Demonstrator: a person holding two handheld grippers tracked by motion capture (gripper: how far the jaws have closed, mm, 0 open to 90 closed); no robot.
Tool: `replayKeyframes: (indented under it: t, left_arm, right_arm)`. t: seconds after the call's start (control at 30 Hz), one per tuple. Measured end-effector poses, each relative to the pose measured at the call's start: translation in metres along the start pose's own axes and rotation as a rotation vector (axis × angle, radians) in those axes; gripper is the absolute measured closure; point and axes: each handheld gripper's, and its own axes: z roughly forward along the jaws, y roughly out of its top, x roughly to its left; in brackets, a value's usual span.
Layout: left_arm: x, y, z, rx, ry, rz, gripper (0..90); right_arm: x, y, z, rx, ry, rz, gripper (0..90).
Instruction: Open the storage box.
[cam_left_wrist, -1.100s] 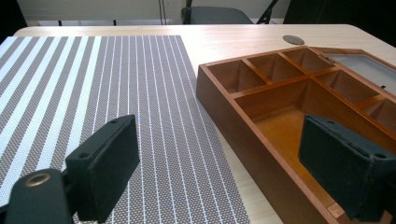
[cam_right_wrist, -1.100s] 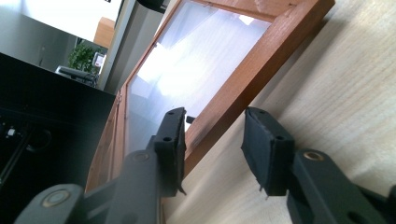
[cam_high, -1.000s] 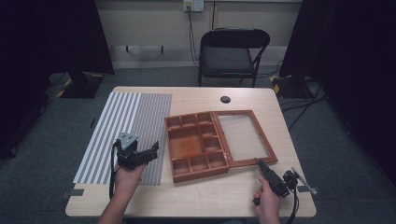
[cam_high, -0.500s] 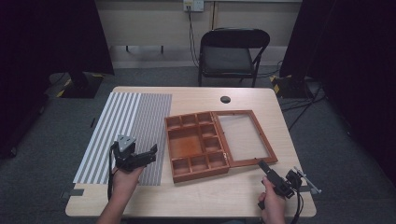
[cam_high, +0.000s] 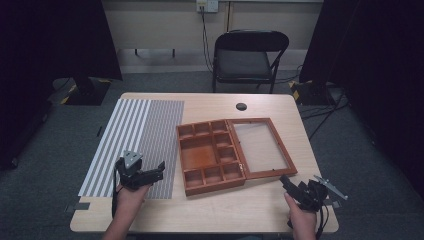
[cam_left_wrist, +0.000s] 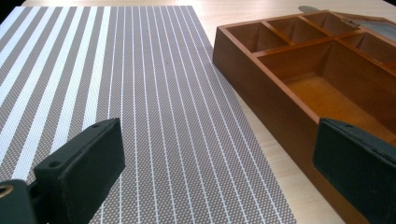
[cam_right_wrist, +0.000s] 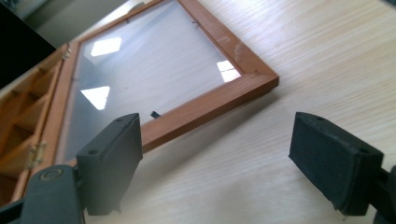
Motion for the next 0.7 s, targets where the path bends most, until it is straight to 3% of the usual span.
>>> replayKeyframes:
  t: [0.1, 0.37, 0.7]
  left_arm:
    - [0.001, -0.003, -0.001, 0.008, 0.006, 0.011, 0.6]
    - [0.007, -0.009, -0.004, 0.021, 0.014, 0.023, 0.3]
    - [0.016, -0.021, -0.008, 0.061, 0.032, 0.028, 0.5]
  right_arm:
    - [-0.001, 0.000, -0.002, 0.009, -0.008, -0.044, 16.1]
    - [-0.008, 0.000, -0.009, 0.017, -0.024, -0.075, 16.4]
    - [-0.013, -0.002, -0.013, 0.011, -0.063, -0.171, 16.0]
